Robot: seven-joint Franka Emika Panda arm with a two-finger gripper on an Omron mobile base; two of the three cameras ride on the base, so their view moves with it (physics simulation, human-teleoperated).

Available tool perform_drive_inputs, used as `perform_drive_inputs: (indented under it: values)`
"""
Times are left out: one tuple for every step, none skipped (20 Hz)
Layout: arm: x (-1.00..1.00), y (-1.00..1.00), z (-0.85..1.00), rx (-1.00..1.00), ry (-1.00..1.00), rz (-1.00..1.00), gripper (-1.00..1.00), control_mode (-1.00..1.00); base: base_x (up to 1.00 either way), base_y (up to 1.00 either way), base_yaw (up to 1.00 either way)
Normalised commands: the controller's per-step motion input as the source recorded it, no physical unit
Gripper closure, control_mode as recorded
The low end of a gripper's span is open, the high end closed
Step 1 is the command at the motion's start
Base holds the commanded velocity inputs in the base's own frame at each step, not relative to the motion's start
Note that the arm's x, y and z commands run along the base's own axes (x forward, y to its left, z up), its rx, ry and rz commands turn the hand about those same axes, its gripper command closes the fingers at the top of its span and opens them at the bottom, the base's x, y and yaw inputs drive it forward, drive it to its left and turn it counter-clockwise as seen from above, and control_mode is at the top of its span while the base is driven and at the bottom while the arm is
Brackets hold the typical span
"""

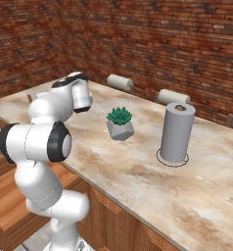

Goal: Pick up the straw from the left drawer and put it inside the smoothie cup.

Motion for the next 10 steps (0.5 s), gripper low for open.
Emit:
perform_drive_inputs:
  values:
    - [0.42, 0.0, 0.0, 0.12, 0.0, -0.35, 1.0, -1.0, 0.0, 0.0, 0.0]
    - [0.38, 0.0, 0.0, 0.13, 0.0, -0.36, 1.0, -1.0, 0.0, 0.0, 0.0]
    - [0.37, 0.0, 0.0, 0.12, 0.0, -0.36, 1.0, -1.0, 0.0, 0.0, 0.0]
    - [0.38, 0.0, 0.0, 0.11, 0.0, -0.36, 1.0, -1.0, 0.0, 0.0, 0.0]
    - [0.36, 0.0, 0.0, 0.11, 0.0, -0.35, 1.0, -1.0, 0.0, 0.0, 0.0]
    - [0.31, 0.0, 0.0, 0.09, 0.0, -0.34, 1.0, -1.0, 0.0, 0.0, 0.0]
    - [0.22, 0.0, 0.0, 0.06, 0.0, -0.34, 1.0, -1.0, 0.0, 0.0, 0.0]
    - [0.24, -0.01, -0.01, 0.03, 0.0, -0.35, 1.0, -1.0, 0.0, 0.0, 0.0]
    - [0.22, 0.0, -0.06, 0.01, 0.0, -0.34, 1.0, -1.0, 0.0, 0.0, 0.0]
    - [0.19, 0.0, -0.09, 0.0, 0.0, -0.32, 1.0, -1.0, 0.0, 0.0, 0.0]
